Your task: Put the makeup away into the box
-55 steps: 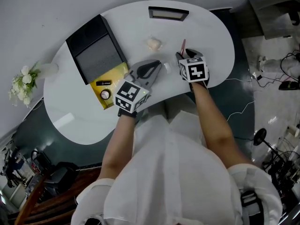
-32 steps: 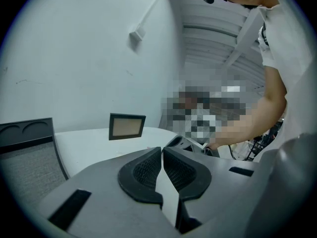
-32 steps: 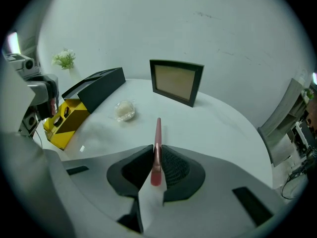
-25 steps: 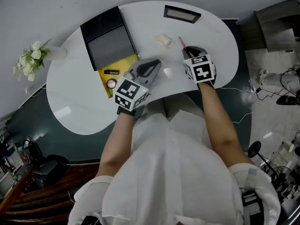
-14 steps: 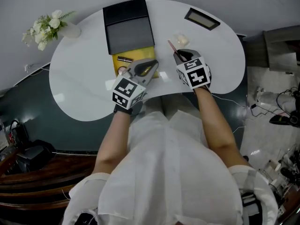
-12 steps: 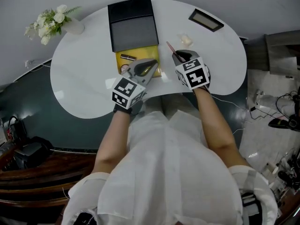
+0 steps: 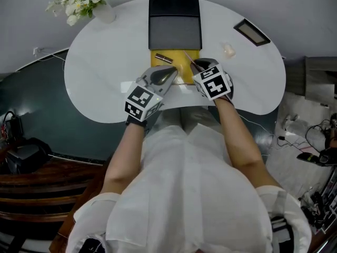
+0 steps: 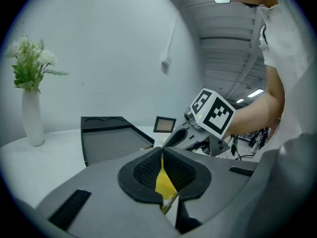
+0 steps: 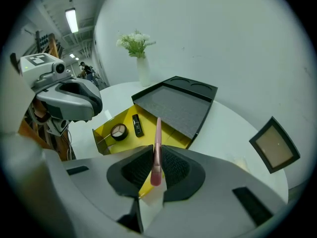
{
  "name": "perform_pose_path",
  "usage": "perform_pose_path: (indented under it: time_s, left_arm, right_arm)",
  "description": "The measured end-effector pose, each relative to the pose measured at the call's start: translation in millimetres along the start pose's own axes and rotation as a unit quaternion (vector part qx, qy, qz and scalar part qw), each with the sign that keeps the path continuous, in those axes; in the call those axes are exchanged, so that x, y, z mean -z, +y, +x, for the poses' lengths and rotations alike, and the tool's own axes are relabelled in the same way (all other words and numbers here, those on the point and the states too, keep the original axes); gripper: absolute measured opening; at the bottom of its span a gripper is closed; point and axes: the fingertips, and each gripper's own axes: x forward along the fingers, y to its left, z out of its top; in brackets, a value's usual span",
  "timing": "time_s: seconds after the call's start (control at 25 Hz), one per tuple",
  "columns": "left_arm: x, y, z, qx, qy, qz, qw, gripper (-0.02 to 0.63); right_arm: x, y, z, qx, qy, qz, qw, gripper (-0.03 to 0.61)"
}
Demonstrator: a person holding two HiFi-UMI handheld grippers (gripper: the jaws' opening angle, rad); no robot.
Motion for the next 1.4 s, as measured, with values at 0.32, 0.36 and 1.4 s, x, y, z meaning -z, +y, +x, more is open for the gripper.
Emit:
perform_pose_path:
  time_s: [0.32,0.36,1.4]
  left_arm:
    - [13,25,-24,-0.014,-0.001,-0.014,0.9998,0.026]
    - [15,28,-26,-0.015,-0.001,-0.015,0.9998,0.026]
    - [13,47,-18,-0.012,-0.008,-0.031,0.9994,0.026]
  right_arm:
    - [2,21,43,-0.004,0.069,-0.062,0.996,0.052]
    - [2,22,47,-0.003,0.076,-0.066,0.995,0.052]
    - [-10,16,56,-0.01,0.074,-0.039,0.996,0.071]
